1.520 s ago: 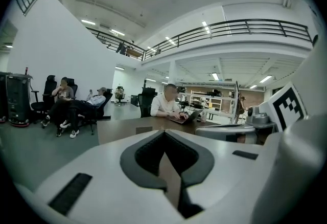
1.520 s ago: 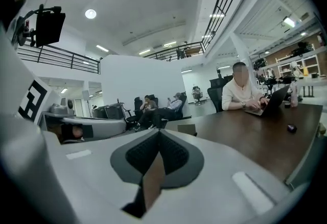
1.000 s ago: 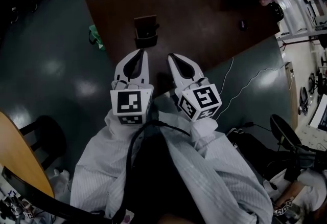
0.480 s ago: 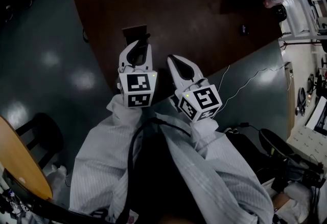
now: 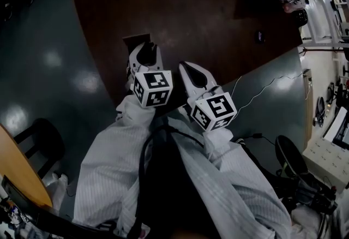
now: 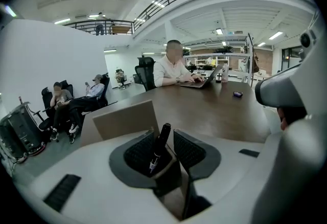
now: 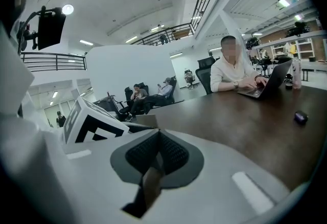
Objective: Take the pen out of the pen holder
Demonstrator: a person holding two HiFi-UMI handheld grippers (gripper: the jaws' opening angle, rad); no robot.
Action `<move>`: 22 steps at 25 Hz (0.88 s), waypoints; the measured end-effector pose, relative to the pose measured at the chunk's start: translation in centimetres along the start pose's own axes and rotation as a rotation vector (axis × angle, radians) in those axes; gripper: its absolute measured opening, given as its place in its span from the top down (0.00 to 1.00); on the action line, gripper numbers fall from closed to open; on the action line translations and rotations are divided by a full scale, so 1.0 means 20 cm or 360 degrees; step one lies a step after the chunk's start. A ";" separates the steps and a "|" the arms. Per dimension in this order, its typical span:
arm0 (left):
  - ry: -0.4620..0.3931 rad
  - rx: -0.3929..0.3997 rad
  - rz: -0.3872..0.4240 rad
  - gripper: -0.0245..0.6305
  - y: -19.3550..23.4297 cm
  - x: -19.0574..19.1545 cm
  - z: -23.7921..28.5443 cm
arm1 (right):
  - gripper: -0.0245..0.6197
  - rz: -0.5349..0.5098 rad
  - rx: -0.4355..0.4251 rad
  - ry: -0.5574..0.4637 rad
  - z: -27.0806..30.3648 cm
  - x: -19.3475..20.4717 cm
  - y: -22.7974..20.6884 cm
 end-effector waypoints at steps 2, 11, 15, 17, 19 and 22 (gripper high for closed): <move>-0.0016 -0.0014 -0.0004 0.78 -0.02 -0.02 0.02 | 0.96 0.0000 -0.0002 0.0001 0.00 0.00 -0.04; -0.0067 -0.0022 -0.0044 0.90 -0.01 -0.06 -0.01 | 0.96 -0.0005 -0.0028 -0.0012 -0.02 -0.03 -0.08; -0.0147 -0.0011 -0.0078 0.90 0.04 -0.05 -0.11 | 0.96 -0.0030 -0.0044 -0.0039 -0.04 -0.03 -0.01; -0.0201 -0.0010 -0.0099 0.90 0.06 -0.06 -0.15 | 0.96 -0.0047 -0.0061 -0.0061 -0.03 -0.05 0.00; -0.0253 -0.0008 -0.0129 0.90 0.08 -0.07 -0.19 | 0.96 -0.0069 -0.0082 -0.0080 -0.02 -0.07 0.03; -0.0353 0.0011 -0.0203 0.90 0.11 -0.09 -0.31 | 0.96 -0.0105 -0.0114 -0.0106 -0.03 -0.11 0.09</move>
Point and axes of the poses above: the fingertips, and each gripper's own axes: z forward along the fingers, y to its left, x out of its underside, the point moved 4 cm from there along -z, backward along the fingers, and after that the axes turned 7 degrees about y, right-handed, at the moved point
